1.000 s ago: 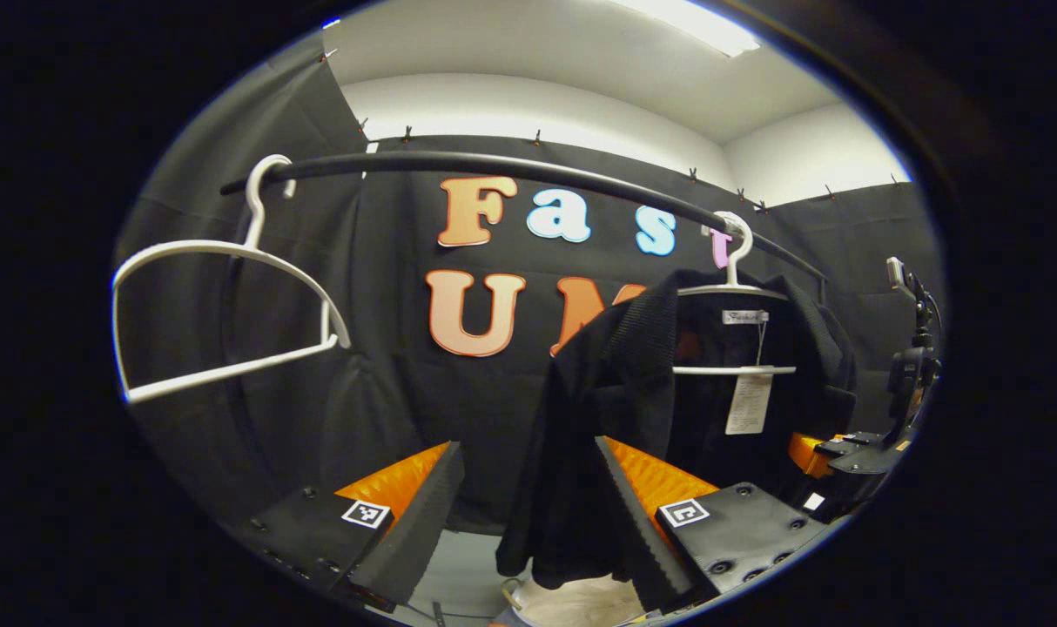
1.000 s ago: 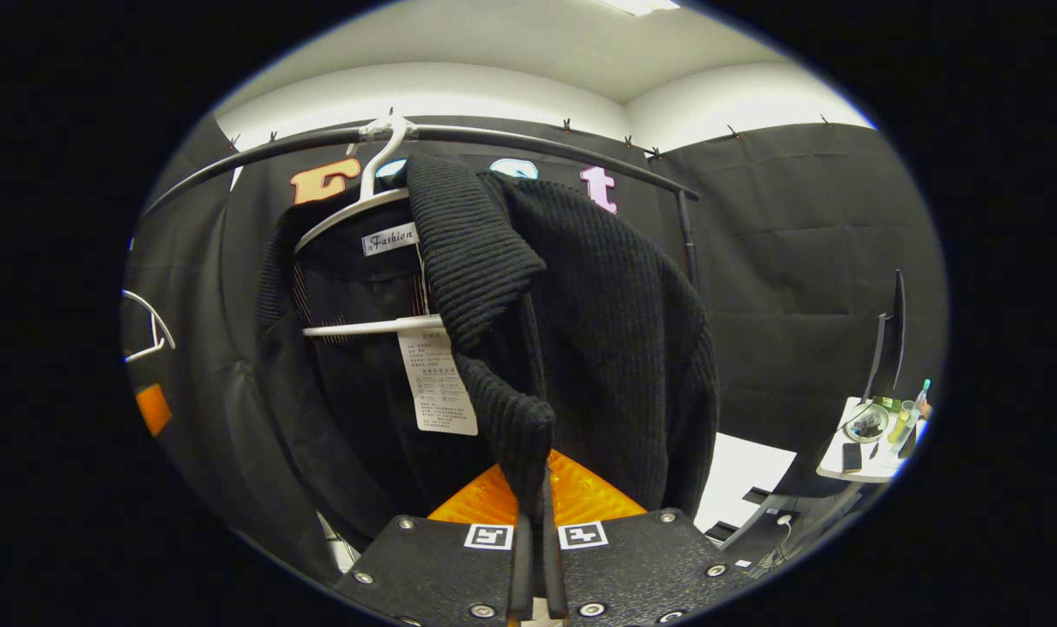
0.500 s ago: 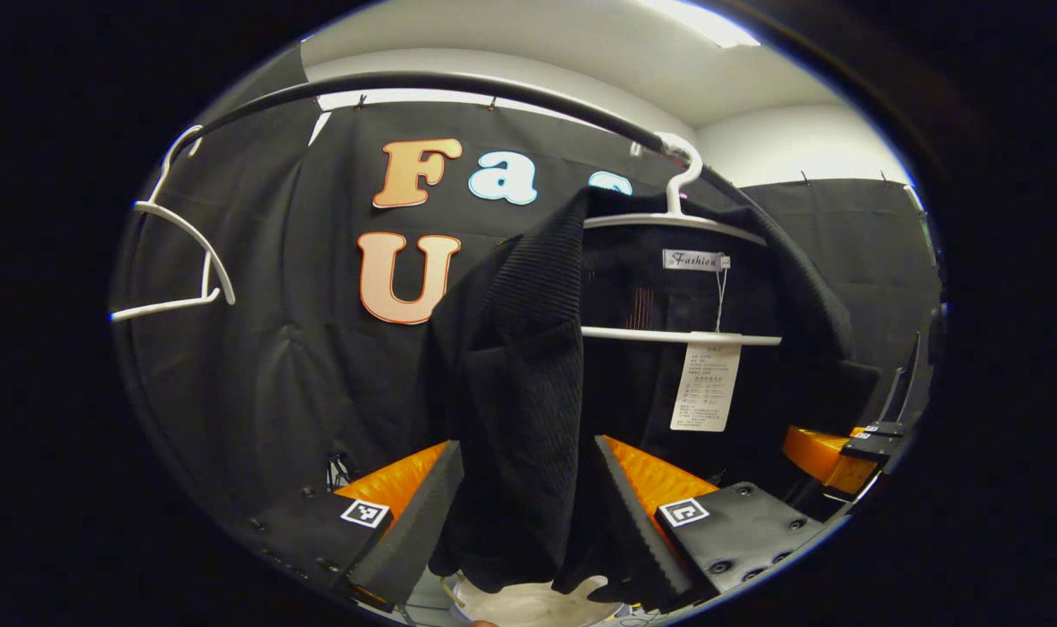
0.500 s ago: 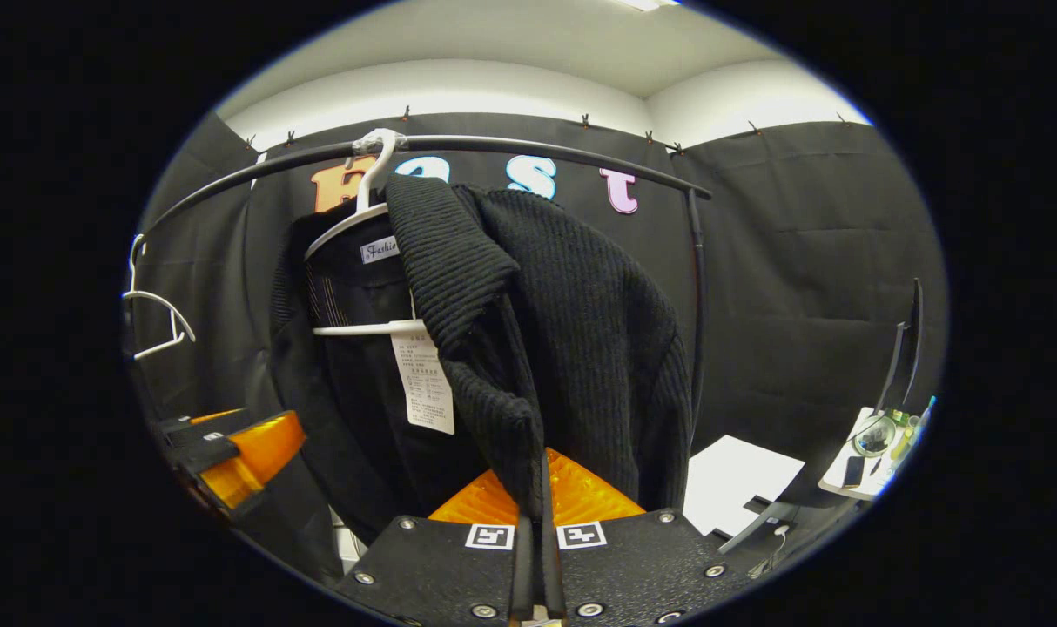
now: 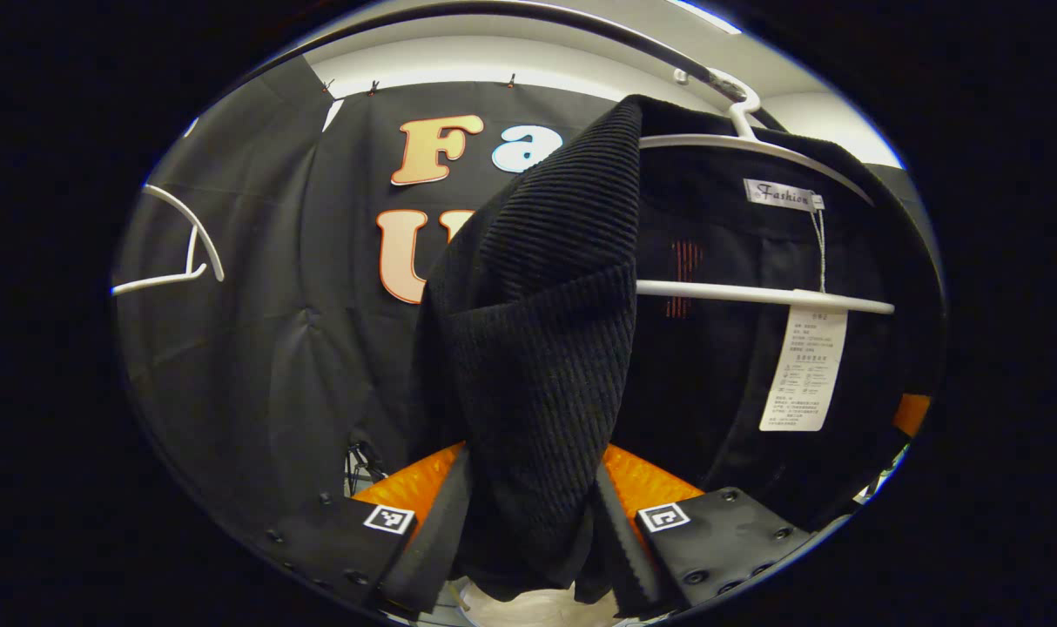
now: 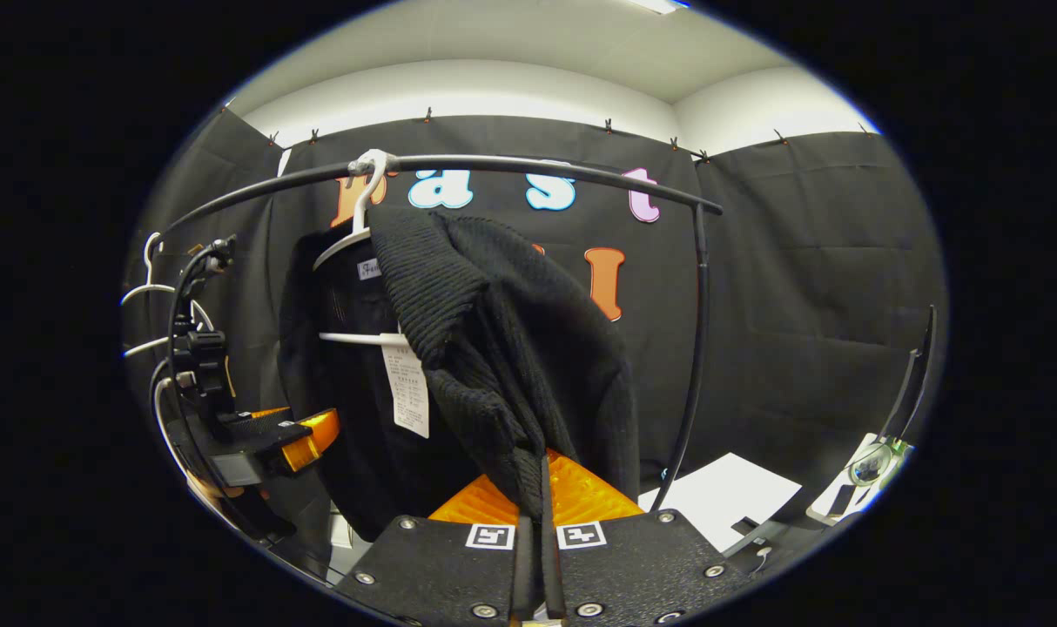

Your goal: Grasp the clothes on the hanger with both hands and then place them into the laundry hamper below.

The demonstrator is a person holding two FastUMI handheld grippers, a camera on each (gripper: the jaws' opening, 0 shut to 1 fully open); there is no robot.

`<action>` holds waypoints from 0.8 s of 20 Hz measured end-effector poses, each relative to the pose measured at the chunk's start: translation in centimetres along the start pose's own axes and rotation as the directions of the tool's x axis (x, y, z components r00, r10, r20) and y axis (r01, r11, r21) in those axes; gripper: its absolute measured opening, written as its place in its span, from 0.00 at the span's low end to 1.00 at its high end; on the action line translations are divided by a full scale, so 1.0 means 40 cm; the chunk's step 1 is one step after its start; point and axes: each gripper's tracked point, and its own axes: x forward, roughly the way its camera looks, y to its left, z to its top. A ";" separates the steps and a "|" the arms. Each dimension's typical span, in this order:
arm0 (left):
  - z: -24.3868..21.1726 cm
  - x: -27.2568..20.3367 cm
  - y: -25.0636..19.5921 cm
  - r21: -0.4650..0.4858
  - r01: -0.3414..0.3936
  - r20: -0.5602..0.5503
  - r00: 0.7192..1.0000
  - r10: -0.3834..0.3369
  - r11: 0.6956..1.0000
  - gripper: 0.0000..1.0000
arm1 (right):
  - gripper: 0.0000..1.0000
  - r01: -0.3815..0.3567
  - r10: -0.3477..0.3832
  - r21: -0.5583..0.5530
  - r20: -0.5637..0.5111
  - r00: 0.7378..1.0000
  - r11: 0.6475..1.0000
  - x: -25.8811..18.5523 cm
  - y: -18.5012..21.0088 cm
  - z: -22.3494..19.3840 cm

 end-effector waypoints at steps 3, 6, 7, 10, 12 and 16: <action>0.017 -0.012 0.024 0.014 -0.024 -0.005 1.000 0.024 1.000 0.51 | 0.03 -0.018 0.017 0.004 0.008 1.000 1.000 -0.010 -0.041 0.037; 0.066 -0.030 0.071 0.006 -0.074 0.022 0.997 0.074 0.997 0.33 | 0.03 -0.017 0.017 -0.003 0.035 0.999 1.000 -0.018 -0.088 0.083; 0.070 -0.037 0.080 0.015 -0.079 0.013 0.997 0.079 0.997 0.14 | 0.03 -0.017 0.017 -0.004 0.047 0.999 1.000 -0.021 -0.102 0.101; 0.094 -0.067 0.115 0.044 -0.111 0.017 0.994 0.110 0.993 0.08 | 0.02 -0.018 0.019 -0.013 0.083 0.996 1.000 -0.024 -0.141 0.165; 0.110 -0.086 0.131 0.063 -0.112 0.019 0.994 0.111 0.992 0.09 | 0.02 -0.018 0.020 -0.025 0.108 0.994 1.000 -0.020 -0.169 0.204; 0.168 -0.115 0.168 0.048 -0.136 0.052 0.990 0.134 0.989 0.09 | 0.02 -0.033 0.042 -0.057 0.177 0.983 0.998 0.002 -0.212 0.314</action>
